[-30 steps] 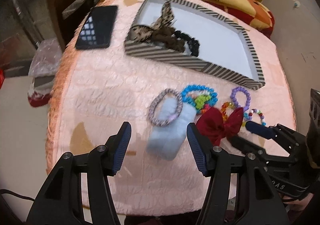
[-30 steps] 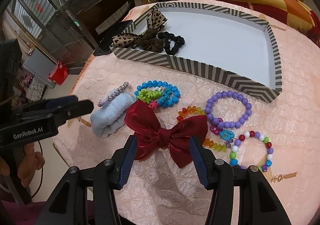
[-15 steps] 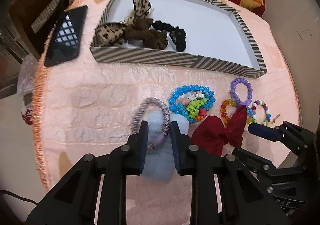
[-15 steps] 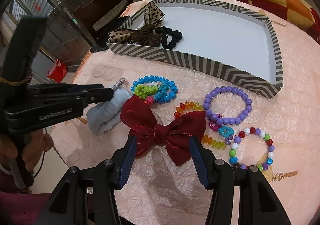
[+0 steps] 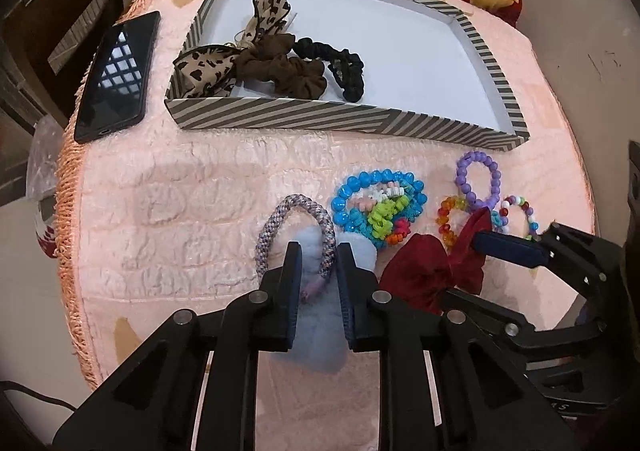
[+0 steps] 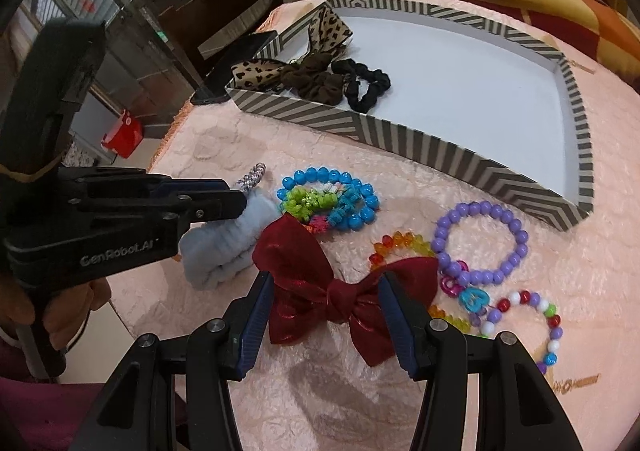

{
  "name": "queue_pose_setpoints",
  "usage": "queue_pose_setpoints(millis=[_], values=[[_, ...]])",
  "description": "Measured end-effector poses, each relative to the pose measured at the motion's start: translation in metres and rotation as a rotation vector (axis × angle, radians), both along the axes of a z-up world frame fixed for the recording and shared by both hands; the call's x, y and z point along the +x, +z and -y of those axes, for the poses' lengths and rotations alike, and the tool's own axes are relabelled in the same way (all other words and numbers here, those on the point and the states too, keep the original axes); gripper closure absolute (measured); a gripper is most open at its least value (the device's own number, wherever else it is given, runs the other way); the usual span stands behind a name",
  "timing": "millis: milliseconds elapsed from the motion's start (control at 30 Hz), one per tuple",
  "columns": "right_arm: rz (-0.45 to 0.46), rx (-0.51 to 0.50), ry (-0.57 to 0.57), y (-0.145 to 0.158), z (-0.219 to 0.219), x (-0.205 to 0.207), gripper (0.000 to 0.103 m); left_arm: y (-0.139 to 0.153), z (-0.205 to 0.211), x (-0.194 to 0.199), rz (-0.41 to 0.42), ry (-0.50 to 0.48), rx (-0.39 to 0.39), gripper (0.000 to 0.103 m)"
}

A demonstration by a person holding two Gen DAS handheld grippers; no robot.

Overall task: Organize jewelry
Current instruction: 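Place the grey hair tie and red bow into the tray with both tools and release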

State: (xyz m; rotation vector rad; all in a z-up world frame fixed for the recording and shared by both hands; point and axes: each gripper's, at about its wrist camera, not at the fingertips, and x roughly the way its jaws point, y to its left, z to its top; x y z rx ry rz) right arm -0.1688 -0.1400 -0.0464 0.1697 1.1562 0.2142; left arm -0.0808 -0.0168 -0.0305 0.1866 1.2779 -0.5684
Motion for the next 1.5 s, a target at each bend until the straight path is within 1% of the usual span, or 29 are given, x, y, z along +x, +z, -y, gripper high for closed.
queue_pose_setpoints(millis=[100, 167, 200, 233, 267, 367, 433, 533, 633, 767, 967, 1133, 1300, 1500], values=[[0.012, -0.008, 0.028, -0.003, -0.005, 0.006, 0.051, -0.002, 0.000, 0.000, 0.004, -0.008, -0.002, 0.087], [0.015, -0.029, 0.058, -0.006, -0.010, 0.009, 0.051, -0.002, -0.002, 0.001, -0.001, -0.005, -0.011, 0.093], [0.013, -0.056, 0.075, -0.009, -0.013, 0.010, 0.057, -0.002, -0.003, 0.001, 0.001, -0.001, -0.013, 0.095], [0.010, -0.075, 0.082, -0.011, -0.015, 0.010, 0.077, -0.001, -0.005, 0.002, 0.004, 0.004, -0.012, 0.097], [0.002, -0.092, 0.089, -0.013, -0.017, 0.010, 0.083, 0.000, -0.007, 0.002, 0.005, 0.009, -0.013, 0.097], [0.017, -0.059, 0.091, -0.009, -0.013, 0.003, 0.093, 0.006, -0.012, 0.002, 0.002, 0.018, -0.033, 0.097], [0.028, -0.017, 0.084, -0.001, -0.008, -0.001, 0.097, 0.012, -0.015, 0.002, 0.009, 0.027, -0.043, 0.097], [0.063, 0.067, 0.053, 0.017, 0.005, -0.007, 0.097, 0.024, -0.020, 0.003, 0.019, 0.043, -0.066, 0.097], [0.103, 0.154, 0.010, 0.035, 0.020, -0.009, 0.097, 0.039, -0.021, 0.004, 0.052, 0.047, -0.073, 0.097], [0.146, 0.214, -0.028, 0.055, 0.036, -0.008, 0.097, 0.062, -0.017, 0.007, 0.099, 0.048, -0.092, 0.097], [0.202, 0.217, -0.075, 0.076, 0.049, 0.003, 0.097, 0.080, 0.000, 0.015, 0.148, 0.039, -0.088, 0.097], [0.220, 0.192, -0.117, 0.085, 0.059, 0.017, 0.097, 0.089, 0.014, 0.029, 0.185, 0.031, -0.073, 0.097], [0.230, 0.161, -0.160, 0.091, 0.070, 0.044, 0.097, 0.093, 0.029, 0.053, 0.216, 0.037, -0.054, 0.097], [0.219, 0.149, -0.201, 0.086, 0.080, 0.085, 0.097, 0.089, 0.045, 0.092, 0.239, 0.052, -0.013, 0.097]])
